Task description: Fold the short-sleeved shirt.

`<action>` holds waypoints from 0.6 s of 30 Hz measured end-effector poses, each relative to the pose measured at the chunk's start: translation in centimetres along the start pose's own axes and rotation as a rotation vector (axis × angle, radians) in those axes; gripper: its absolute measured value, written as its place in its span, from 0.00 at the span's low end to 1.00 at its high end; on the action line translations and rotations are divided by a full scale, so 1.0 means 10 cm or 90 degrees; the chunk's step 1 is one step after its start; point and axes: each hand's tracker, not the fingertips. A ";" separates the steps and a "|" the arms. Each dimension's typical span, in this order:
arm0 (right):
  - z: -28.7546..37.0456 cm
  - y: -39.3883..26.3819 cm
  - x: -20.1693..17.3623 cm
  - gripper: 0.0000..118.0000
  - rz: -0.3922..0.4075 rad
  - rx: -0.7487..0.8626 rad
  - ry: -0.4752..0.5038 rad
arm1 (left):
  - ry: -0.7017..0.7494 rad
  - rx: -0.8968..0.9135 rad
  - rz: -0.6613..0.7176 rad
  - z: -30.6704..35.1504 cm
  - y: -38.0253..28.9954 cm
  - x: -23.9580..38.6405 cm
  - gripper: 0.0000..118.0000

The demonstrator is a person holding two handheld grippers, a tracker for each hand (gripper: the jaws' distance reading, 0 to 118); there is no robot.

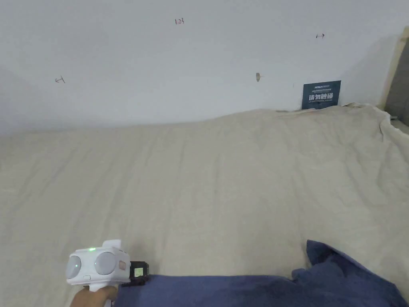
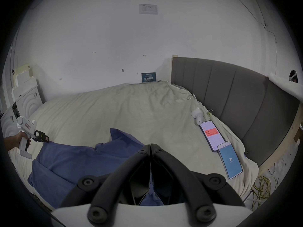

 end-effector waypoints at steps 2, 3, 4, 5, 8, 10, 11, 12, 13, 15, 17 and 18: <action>-0.01 -0.02 0.04 0.00 0.000 -0.003 -0.005 | -0.003 -0.012 -0.007 0.03 -0.09 0.07 0.46; -0.03 -0.04 0.07 0.00 0.001 -0.005 -0.007 | -0.028 -0.006 0.004 0.05 -0.12 0.09 0.45; -0.03 -0.05 0.10 0.00 0.003 -0.006 -0.011 | 0.009 0.013 0.017 0.07 -0.13 0.12 0.43; -0.02 -0.05 0.13 0.00 0.001 -0.007 -0.013 | -0.003 0.006 0.011 -0.04 -0.15 0.12 0.33; -0.02 -0.04 0.19 0.00 -0.006 -0.010 -0.012 | -0.002 0.016 -0.021 0.01 -0.16 0.17 0.00; -0.03 -0.02 0.23 0.00 -0.008 -0.014 -0.009 | -0.006 0.012 -0.024 0.20 -0.26 0.32 0.00; -0.06 -0.02 0.27 0.00 -0.010 -0.015 -0.004 | -0.009 0.019 -0.024 0.26 -0.27 0.33 0.00; -0.08 0.00 0.29 0.00 -0.013 -0.017 0.001 | -0.014 0.030 -0.019 0.32 -0.28 0.32 0.00; -0.12 0.03 0.31 0.00 -0.012 -0.021 0.004 | -0.029 0.041 -0.009 0.40 -0.26 0.25 0.00; -0.22 0.10 0.33 0.00 -0.008 -0.033 0.010 | -0.052 0.063 -0.011 0.59 -0.31 0.24 0.00; -0.36 0.19 0.36 0.08 -0.010 -0.046 0.022 | -0.068 0.093 -0.023 0.78 -0.31 0.17 0.00; -0.43 0.23 0.38 0.26 -0.011 -0.053 0.026 | -0.072 0.103 -0.025 0.88 -0.34 0.16 0.00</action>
